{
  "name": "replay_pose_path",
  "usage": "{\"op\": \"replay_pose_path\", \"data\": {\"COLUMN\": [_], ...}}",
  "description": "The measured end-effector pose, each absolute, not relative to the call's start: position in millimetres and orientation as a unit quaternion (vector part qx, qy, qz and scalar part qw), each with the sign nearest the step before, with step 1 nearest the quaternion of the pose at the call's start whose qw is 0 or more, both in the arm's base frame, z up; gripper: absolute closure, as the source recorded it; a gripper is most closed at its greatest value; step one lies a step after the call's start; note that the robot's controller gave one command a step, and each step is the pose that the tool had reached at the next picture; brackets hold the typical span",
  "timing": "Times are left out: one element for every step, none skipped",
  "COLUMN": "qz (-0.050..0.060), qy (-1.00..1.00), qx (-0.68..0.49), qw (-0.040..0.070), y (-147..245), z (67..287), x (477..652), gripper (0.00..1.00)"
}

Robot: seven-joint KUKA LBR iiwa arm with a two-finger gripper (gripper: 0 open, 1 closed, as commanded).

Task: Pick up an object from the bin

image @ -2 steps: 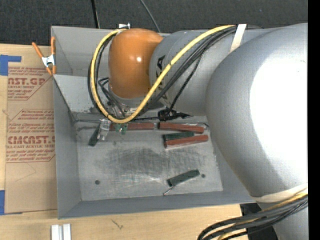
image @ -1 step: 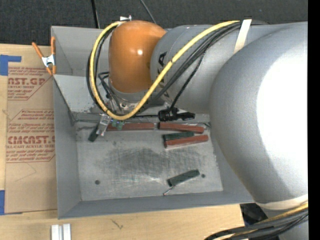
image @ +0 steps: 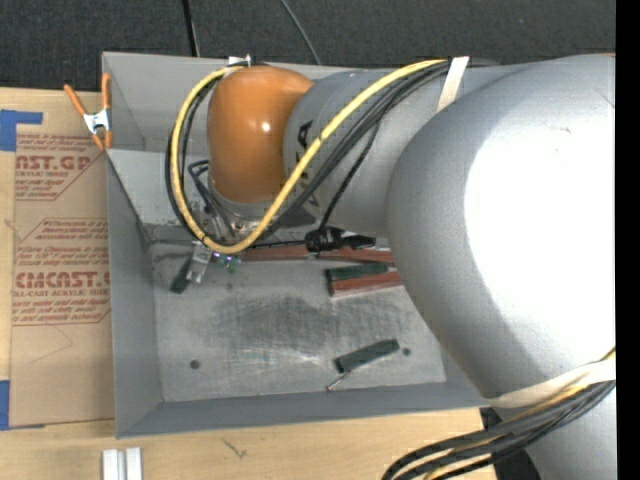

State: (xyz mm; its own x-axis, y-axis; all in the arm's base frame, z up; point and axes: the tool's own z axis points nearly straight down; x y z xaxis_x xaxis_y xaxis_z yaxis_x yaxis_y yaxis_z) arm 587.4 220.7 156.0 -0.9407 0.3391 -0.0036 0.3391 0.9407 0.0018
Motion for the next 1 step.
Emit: {"op": "replay_pose_path", "data": {"qz": [0.0], "qy": [0.985], "qx": [0.171], "qw": [0.001], "y": [220.7], "z": [117.8], "x": [586.9], "gripper": [1.0]}}
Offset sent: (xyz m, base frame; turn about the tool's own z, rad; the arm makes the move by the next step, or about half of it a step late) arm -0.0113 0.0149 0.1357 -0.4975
